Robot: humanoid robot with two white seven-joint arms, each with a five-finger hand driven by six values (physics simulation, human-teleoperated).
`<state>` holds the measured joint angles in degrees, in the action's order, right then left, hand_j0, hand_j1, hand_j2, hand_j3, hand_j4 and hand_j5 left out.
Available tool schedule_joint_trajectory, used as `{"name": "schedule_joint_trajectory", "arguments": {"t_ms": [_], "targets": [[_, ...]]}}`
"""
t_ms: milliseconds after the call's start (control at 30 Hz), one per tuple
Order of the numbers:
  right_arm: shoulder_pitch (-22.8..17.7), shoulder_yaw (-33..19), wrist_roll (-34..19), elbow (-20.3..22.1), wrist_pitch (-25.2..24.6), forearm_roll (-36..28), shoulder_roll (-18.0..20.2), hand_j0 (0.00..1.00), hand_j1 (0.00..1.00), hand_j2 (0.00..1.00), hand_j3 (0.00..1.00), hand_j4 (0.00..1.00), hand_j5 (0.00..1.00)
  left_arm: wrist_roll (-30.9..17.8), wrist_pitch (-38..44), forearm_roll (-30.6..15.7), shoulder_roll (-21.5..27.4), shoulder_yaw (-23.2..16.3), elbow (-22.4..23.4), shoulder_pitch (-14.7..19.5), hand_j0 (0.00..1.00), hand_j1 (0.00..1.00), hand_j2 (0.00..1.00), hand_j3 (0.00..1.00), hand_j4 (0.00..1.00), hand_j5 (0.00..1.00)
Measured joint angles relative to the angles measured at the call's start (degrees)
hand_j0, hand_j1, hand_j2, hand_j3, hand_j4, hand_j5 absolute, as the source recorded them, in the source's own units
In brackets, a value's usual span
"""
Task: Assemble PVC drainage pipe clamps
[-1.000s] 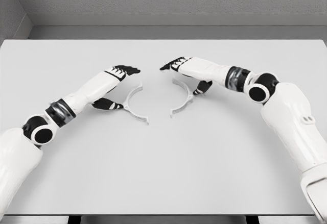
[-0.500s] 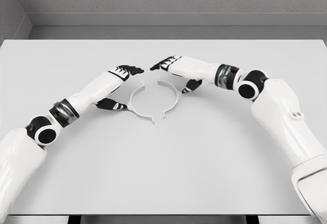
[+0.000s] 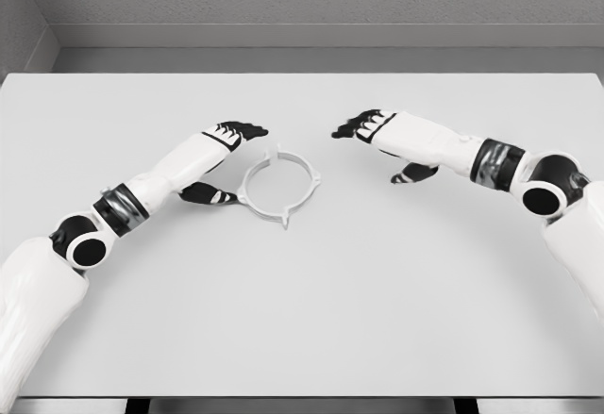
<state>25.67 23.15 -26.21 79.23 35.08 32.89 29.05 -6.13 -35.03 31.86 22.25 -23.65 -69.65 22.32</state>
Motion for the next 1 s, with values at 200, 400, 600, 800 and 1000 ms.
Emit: {"name": "schedule_joint_trajectory", "arguments": {"t_ms": [200, 400, 600, 800, 1000], "targets": [[-13.4, -17.2, -0.2, 17.5, 0.1, -3.9, 5.5, 1.0, 1.0, 1.0, 1.0, 1.0, 1.0, 0.0, 0.0, -0.3, 0.3, 0.1, 0.0, 0.0, 1.0, 1.0, 1.0, 1.0, 1.0, 1.0], [-16.3, -23.0, -0.3, 20.0, 0.1, -7.3, 6.0, 1.0, 1.0, 1.0, 1.0, 1.0, 1.0, 0.0, 0.0, -0.5, 0.7, 0.1, -1.4, -1.4, 1.0, 1.0, 1.0, 1.0, 1.0, 1.0], [-17.5, -24.7, -0.1, 20.3, 0.1, -7.8, 5.4, 1.0, 1.0, 1.0, 1.0, 1.0, 1.0, 0.0, 0.0, -0.6, 0.9, 0.1, -3.4, -2.2, 1.0, 1.0, 1.0, 1.0, 1.0, 1.0], [-17.5, -24.9, 0.1, 20.4, 0.1, -7.9, 5.3, 1.0, 1.0, 1.0, 1.0, 1.0, 1.0, 0.0, 0.0, -0.3, 0.8, 0.1, -3.8, -2.4, 1.0, 1.0, 1.0, 1.0, 1.0, 1.0], [-17.5, -25.0, 0.1, 20.4, 0.1, -7.9, 5.2, 1.0, 1.0, 1.0, 1.0, 1.0, 1.0, 0.0, 0.0, 0.2, 0.4, 0.0, -3.6, -2.1, 1.0, 1.0, 1.0, 1.0, 1.0, 1.0]]}}
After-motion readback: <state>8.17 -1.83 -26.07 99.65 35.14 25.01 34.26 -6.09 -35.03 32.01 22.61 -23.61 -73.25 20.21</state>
